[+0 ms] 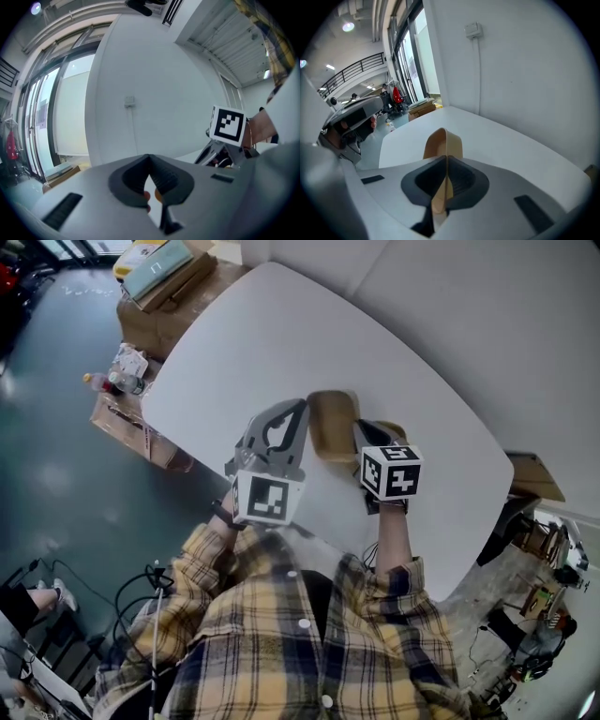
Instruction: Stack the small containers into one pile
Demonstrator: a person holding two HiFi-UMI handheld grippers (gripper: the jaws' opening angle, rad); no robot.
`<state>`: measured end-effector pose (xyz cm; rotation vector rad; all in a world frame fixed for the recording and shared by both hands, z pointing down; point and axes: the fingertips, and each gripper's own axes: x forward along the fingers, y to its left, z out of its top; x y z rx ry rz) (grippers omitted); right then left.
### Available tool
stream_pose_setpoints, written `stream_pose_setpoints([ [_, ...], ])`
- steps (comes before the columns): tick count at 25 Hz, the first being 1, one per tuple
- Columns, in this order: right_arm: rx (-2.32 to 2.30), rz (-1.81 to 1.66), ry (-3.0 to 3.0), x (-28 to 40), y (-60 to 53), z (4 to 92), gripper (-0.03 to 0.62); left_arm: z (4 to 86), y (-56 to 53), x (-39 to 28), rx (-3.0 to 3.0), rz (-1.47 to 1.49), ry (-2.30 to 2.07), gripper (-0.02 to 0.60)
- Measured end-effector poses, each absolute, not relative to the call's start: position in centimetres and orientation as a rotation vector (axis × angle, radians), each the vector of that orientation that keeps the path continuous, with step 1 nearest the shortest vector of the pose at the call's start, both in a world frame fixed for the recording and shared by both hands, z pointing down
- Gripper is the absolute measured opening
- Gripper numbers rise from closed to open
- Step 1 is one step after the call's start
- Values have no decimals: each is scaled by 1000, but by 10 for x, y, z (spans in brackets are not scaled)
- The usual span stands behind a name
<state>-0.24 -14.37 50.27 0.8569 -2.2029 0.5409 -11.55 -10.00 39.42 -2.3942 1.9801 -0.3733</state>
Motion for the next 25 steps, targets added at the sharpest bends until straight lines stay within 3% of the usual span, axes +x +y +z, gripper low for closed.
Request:
stream_pose_setpoints([
  [14, 1077, 602, -2375, 56, -140, 419, 26, 384, -112, -52, -2490, -367, 1788, 18],
  [25, 1161, 810, -2256, 133, -123, 452, 26, 382, -127, 12, -2587, -350, 1581, 18],
])
